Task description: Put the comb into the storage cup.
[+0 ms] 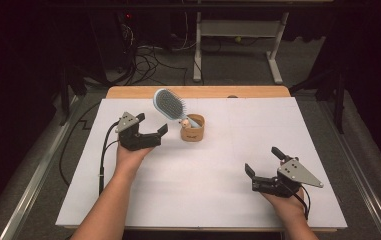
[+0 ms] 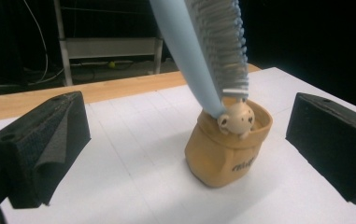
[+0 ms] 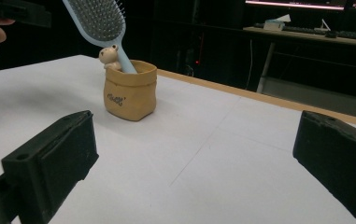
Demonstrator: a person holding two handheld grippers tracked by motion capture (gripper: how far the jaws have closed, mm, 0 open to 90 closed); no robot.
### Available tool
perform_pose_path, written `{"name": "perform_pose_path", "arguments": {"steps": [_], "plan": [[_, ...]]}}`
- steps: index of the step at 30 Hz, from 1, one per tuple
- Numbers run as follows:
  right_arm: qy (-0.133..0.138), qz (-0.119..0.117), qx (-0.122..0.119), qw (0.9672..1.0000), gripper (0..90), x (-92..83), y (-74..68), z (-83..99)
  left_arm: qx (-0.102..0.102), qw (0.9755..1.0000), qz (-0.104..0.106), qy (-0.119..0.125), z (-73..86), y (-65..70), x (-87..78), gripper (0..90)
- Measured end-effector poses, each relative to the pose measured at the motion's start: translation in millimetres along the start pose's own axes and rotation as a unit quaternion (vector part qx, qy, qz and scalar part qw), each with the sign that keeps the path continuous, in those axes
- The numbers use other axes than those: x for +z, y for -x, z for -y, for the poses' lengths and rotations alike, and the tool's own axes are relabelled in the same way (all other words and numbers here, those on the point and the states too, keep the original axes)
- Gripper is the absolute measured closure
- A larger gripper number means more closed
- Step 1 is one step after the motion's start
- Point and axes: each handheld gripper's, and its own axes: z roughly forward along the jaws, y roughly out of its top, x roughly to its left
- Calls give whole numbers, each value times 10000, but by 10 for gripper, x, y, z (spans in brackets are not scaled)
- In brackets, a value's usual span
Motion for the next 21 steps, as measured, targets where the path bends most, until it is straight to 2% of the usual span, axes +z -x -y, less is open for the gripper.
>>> {"name": "perform_pose_path", "arguments": {"steps": [11,14,17,21], "plan": [[-12,17,3,10000,4,-4,0,2,133,9999,45,67,203,21,-264,24],[-4,16,7,10000,4,-5,0,2,230,9997,24,6,259,31,-342,21],[4,25,5,10000,4,-11,5,2,195,9998,27,-10,326,29,-422,10],[11,29,18,10000,4,-16,2,0,272,9996,61,-54,400,49,-537,7]]}}
